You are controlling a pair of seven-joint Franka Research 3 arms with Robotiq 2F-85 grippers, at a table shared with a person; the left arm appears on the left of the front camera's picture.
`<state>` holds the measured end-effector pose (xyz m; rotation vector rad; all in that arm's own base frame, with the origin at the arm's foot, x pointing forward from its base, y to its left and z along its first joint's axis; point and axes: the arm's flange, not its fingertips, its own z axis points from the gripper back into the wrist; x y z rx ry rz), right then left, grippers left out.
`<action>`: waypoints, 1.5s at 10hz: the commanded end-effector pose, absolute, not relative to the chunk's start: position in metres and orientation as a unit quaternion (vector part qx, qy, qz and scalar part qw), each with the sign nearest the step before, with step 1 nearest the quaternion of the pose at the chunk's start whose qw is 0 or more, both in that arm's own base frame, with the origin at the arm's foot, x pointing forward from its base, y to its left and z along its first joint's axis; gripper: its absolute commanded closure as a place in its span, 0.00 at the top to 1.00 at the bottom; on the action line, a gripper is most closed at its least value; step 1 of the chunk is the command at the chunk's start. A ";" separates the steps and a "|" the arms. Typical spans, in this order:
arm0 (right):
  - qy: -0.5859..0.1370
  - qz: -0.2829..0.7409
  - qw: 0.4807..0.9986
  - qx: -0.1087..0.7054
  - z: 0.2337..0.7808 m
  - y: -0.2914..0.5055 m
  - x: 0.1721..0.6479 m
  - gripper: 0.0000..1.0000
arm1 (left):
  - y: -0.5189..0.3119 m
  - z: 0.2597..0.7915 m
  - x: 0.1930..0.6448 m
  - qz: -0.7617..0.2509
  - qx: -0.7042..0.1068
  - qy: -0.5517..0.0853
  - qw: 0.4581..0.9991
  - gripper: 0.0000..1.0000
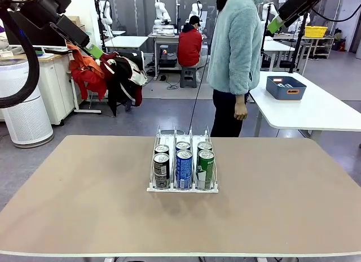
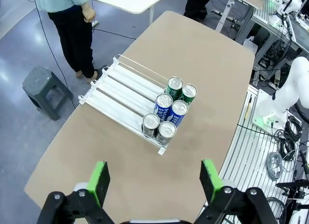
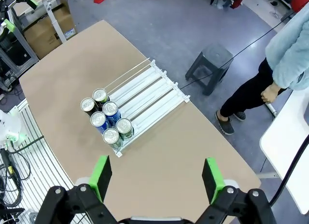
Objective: Fill the beverage cans into the dispenser.
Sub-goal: Pick up the Ionic drink handed by the human.
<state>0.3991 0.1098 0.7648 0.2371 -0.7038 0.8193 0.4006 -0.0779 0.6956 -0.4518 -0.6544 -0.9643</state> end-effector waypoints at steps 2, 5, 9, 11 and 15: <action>-0.332 0.381 0.855 0.114 0.776 0.093 0.382 1.00 | -0.071 0.706 0.392 -0.446 -0.223 -0.326 0.803 1.00; -0.342 0.357 0.857 0.150 0.806 0.039 0.348 1.00 | -0.053 0.735 0.376 -0.447 -0.217 -0.336 0.800 1.00; -0.319 0.324 0.872 0.180 0.818 0.000 0.339 1.00 | -0.050 0.741 0.379 -0.435 -0.220 -0.336 0.805 1.00; -0.331 0.336 0.866 0.167 0.818 -0.003 0.331 1.00 | -0.054 0.742 0.373 -0.451 -0.208 -0.339 0.799 1.00; -0.331 0.336 0.866 0.167 0.818 -0.003 0.331 1.00 | -0.057 0.748 0.372 -0.462 -0.203 -0.338 0.794 1.00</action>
